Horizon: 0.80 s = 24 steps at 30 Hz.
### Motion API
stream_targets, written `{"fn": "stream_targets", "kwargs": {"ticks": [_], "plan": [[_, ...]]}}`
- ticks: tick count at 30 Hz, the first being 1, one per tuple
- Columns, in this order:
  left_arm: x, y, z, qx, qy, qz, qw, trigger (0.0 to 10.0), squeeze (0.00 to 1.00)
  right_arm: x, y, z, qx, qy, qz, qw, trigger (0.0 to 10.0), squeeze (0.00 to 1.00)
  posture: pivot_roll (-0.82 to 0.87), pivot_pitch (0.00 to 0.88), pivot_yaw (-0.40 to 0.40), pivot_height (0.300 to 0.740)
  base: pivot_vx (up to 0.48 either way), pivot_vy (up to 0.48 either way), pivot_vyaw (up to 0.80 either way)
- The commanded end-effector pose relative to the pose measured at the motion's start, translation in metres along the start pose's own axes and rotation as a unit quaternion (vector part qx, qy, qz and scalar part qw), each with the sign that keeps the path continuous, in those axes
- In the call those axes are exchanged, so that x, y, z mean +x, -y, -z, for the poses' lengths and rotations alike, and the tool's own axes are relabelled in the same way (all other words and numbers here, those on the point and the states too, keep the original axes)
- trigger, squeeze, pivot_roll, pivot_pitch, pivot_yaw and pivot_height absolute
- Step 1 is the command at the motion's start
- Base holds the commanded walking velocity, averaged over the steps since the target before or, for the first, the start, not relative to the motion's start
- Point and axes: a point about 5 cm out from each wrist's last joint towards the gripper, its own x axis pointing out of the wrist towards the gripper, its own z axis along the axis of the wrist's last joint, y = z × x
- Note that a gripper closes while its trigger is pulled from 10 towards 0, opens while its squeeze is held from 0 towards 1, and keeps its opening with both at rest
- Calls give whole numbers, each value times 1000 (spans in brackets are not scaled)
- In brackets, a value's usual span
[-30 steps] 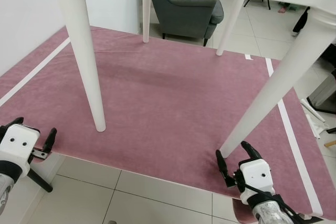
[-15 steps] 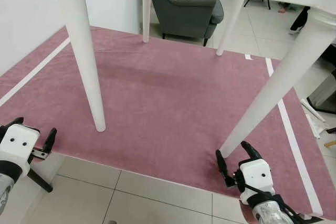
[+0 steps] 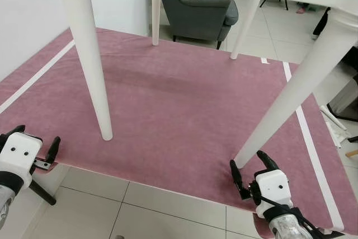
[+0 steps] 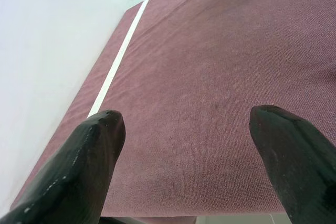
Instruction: Building children table
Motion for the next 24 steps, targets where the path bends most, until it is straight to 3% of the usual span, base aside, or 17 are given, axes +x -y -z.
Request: {"fn": "stream_targets", "kwargs": {"ticks": [1, 7, 8, 9, 10, 11, 12, 13, 14, 24], "plan": [[-6, -4, 13, -6, -29, -91, 995, 10000, 0, -1, 0, 3, 4, -8, -3, 1000, 10000, 0, 176, 44, -50, 740, 0, 0, 0], [-6, -4, 13, -6, -29, -91, 995, 10000, 0, -1, 0, 3, 4, -8, -3, 1000, 10000, 0, 176, 44, -50, 740, 0, 0, 0], [-2, -12, 2, -4, -8, -120, 993, 10000, 0, -1, 0, 3, 5, -8, -3, 1000, 10000, 0, 177, 0, 0, 740, 0, 0, 0], [25, 26, -12, -83, 17, -51, 995, 10000, 0, 10, -12, -4, 48, 0, 3, 999, 10000, 0, 126, 0, 0, 740, 0, 0, 0], [44, 57, -30, -134, 42, 14, 990, 10000, 0, 19, -20, -10, 80, 7, 6, 997, 10000, 0, 126, 0, 0, 740, 0, 0, 0], [44, 57, -30, -134, 42, 14, 990, 10000, 0, 19, -20, -10, 80, 7, 6, 997, 10000, 0, 126, 0, 0, 740, 0, 0, 0], [55, 78, -44, -165, 59, 64, 982, 10000, 0, 24, -26, -14, 101, 11, 7, 995, 10000, 0, 127, 0, 0, 740, 0, 0, 0], [55, 78, -44, -165, 59, 64, 982, 10000, 0, 24, -26, -14, 101, 11, 7, 995, 10000, 0, 127, 0, 0, 740, 0, 0, 0], [59, 90, -52, -179, 67, 90, 977, 10000, 0, 27, -30, -16, 112, 13, 7, 994, 10000, 0, 126, 0, 0, 740, 0, 0, 0], [62, 90, -48, -180, 59, 84, 978, 10000, 0, 28, -32, -13, 118, 6, 8, 993, 10000, 0, 127, 0, 0, 740, 0, 0, 0]]}}
